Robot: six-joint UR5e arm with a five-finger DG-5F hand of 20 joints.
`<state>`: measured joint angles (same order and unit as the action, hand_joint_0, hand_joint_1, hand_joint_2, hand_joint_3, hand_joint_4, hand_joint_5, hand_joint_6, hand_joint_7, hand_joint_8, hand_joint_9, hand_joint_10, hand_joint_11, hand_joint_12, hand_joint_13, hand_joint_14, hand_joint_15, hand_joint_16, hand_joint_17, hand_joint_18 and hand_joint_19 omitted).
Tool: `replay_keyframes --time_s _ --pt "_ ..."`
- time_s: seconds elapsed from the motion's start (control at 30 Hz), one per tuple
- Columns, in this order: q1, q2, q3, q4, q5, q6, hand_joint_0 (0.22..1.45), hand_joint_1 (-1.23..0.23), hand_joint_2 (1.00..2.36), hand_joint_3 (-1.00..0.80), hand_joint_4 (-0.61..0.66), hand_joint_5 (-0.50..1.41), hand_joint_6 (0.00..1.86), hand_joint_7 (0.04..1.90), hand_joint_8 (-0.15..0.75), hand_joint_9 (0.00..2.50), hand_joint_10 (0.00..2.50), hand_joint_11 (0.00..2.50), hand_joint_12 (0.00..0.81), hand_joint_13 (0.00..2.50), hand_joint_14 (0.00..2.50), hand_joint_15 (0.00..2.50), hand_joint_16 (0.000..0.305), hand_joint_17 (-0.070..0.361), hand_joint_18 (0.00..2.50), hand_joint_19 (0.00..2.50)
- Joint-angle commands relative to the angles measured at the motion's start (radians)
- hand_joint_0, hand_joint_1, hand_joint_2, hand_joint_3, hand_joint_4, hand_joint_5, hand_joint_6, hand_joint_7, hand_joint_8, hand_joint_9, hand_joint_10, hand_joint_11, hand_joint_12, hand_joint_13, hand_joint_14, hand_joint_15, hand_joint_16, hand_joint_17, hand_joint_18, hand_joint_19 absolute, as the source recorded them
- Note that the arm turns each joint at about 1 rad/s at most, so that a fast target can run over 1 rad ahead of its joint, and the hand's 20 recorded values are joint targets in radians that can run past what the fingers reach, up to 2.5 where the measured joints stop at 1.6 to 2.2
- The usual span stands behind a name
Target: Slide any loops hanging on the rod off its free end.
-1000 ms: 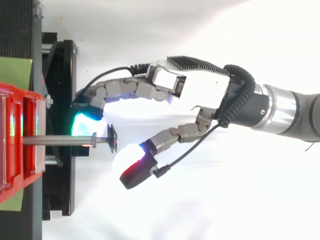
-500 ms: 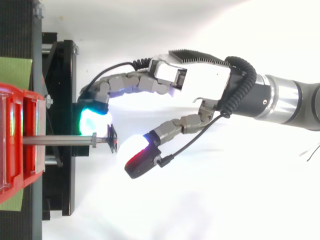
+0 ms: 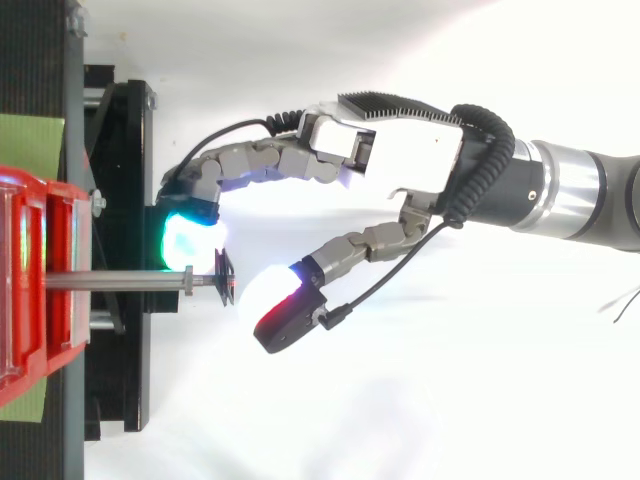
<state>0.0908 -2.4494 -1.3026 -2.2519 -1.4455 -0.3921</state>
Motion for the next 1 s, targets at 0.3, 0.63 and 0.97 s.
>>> replay_keyframes --time_s 0.3,0.63,0.97 --pt "-0.005 0.015 0.000 -0.040 -0.038 -0.002 0.57 -0.67 1.01 -0.39 0.20 -0.12 0.50 1.20 0.259 0.52 0.01 0.25 0.326 0.42 0.01 0.13 0.048 0.107 0.47 0.28" --pt "-0.008 0.016 0.005 -0.057 -0.043 -0.001 0.59 -0.70 1.01 -0.33 0.18 -0.14 0.62 1.16 0.257 0.53 0.01 0.28 0.324 0.43 0.00 0.12 0.047 0.106 0.49 0.27" --pt "-0.016 0.016 0.032 -0.081 -0.047 0.001 0.58 -0.69 1.01 -0.35 0.19 -0.16 0.71 1.00 0.259 0.54 0.01 0.29 0.325 0.43 0.01 0.13 0.047 0.106 0.49 0.27"
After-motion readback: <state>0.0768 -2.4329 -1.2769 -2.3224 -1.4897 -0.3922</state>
